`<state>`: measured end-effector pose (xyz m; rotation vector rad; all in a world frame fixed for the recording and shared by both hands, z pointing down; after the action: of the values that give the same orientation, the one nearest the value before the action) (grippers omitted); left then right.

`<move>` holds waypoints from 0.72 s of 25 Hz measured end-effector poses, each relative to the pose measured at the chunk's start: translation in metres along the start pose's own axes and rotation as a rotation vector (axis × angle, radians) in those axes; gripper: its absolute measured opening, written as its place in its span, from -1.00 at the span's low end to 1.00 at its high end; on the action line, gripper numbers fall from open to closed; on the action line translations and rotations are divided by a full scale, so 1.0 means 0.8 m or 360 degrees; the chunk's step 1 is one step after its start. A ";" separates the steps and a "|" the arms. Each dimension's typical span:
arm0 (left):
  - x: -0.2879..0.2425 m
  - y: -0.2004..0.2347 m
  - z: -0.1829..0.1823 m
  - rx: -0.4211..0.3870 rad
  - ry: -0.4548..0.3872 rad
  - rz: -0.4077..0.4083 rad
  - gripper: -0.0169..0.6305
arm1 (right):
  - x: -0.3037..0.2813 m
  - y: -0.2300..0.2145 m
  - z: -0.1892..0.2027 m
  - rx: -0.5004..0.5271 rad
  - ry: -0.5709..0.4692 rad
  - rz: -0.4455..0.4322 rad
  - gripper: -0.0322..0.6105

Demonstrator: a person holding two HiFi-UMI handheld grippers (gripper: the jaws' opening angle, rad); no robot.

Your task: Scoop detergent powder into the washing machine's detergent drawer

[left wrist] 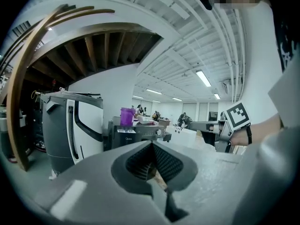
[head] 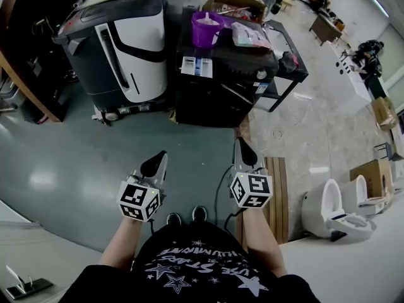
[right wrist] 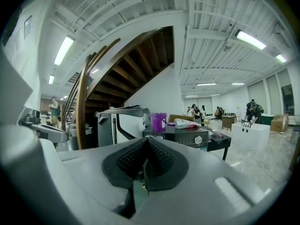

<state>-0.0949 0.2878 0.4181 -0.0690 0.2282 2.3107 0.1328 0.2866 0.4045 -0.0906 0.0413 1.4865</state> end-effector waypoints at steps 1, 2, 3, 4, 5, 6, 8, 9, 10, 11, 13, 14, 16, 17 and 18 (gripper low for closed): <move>0.005 0.005 0.002 0.0005 0.0006 -0.0009 -0.95 | -0.004 0.000 -0.001 -0.0004 -0.0003 0.0003 -0.82; 0.011 0.012 0.003 0.0008 0.0008 -0.0021 -0.95 | -0.010 -0.001 -0.003 -0.0007 -0.0011 0.0006 -0.82; 0.016 0.020 0.003 0.0009 0.0006 -0.0032 -0.95 | -0.016 0.000 -0.007 -0.0009 -0.0020 0.0009 -0.82; 0.021 0.028 0.002 0.0009 0.0001 -0.0042 -0.95 | -0.022 0.001 -0.011 -0.0011 -0.0031 0.0009 -0.82; 0.025 0.035 -0.001 0.0006 -0.0007 -0.0048 -0.95 | -0.027 0.004 -0.016 -0.0013 -0.0042 0.0003 -0.82; 0.028 0.043 -0.004 0.0000 -0.0017 -0.0048 -0.95 | -0.032 0.007 -0.021 -0.0016 -0.0049 -0.0008 -0.82; 0.033 0.056 -0.009 -0.0021 -0.0038 -0.0039 -0.94 | -0.040 0.016 -0.028 -0.0025 -0.0056 -0.0042 -0.80; 0.034 0.062 -0.012 -0.0034 -0.0046 -0.0038 -0.94 | -0.042 0.021 -0.030 -0.0031 -0.0056 -0.0060 -0.75; 0.035 0.068 -0.013 -0.0046 -0.0051 -0.0041 -0.94 | -0.045 0.025 -0.030 -0.0040 -0.0052 -0.0075 -0.62; 0.035 0.074 -0.015 -0.0050 -0.0053 -0.0049 -0.94 | -0.048 0.028 -0.029 -0.0054 -0.0040 -0.0090 -0.43; 0.035 0.083 -0.015 -0.0029 -0.0056 -0.0064 -0.94 | -0.054 0.034 -0.022 -0.0087 0.0004 -0.0128 -0.18; 0.034 0.086 -0.015 -0.0015 -0.0057 -0.0067 -0.95 | -0.057 0.036 -0.019 -0.0096 0.0027 -0.0150 -0.07; 0.027 0.090 -0.012 -0.0009 -0.0046 -0.0066 -0.94 | -0.068 0.038 -0.014 -0.0096 0.0053 -0.0185 0.07; 0.022 0.093 -0.010 -0.0014 -0.0035 -0.0066 -0.94 | -0.075 0.037 -0.012 -0.0096 0.0060 -0.0197 0.11; 0.016 0.096 -0.008 -0.0016 -0.0026 -0.0069 -0.94 | -0.083 0.036 -0.010 -0.0103 0.0064 -0.0206 0.14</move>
<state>-0.1600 0.2450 0.4212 -0.0598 0.2048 2.2687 0.0988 0.2223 0.4013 -0.1724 0.0198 1.3565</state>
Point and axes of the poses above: the fingertips, and each gripper's own axes: x backward along the fingers, y to its left, z out of its underside, the point moved 1 cm from there along x, backward along the fingers, and after that the axes turned 5 degrees about -y, right-handed, at the moved point
